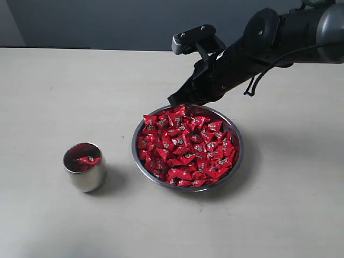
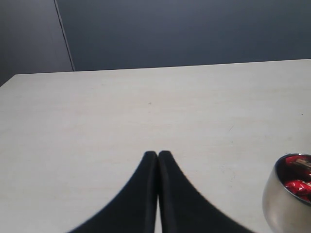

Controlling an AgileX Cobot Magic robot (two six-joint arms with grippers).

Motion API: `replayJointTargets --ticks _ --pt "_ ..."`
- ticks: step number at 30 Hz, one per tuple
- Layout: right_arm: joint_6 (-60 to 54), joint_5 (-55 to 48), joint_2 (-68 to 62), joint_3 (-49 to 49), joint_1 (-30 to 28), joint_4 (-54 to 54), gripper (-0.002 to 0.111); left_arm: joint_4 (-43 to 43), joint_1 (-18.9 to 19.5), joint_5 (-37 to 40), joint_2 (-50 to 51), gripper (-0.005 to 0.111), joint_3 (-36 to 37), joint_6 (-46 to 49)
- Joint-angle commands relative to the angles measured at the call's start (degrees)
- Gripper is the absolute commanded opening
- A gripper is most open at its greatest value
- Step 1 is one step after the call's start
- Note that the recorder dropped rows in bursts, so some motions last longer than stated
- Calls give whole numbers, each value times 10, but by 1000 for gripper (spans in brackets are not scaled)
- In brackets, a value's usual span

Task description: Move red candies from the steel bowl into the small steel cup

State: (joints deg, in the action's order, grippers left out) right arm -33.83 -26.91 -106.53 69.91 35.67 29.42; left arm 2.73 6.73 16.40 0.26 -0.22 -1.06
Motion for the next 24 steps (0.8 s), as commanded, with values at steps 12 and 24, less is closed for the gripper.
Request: replayJointTargets --ticks 12,24 --pt "1 3 -43 7 -3 8 -1 -1 0 -1 -3 0 2 -1" --pt "1 -12 -53 45 -3 37 39 -1 0 -1 -3 0 2 -1"
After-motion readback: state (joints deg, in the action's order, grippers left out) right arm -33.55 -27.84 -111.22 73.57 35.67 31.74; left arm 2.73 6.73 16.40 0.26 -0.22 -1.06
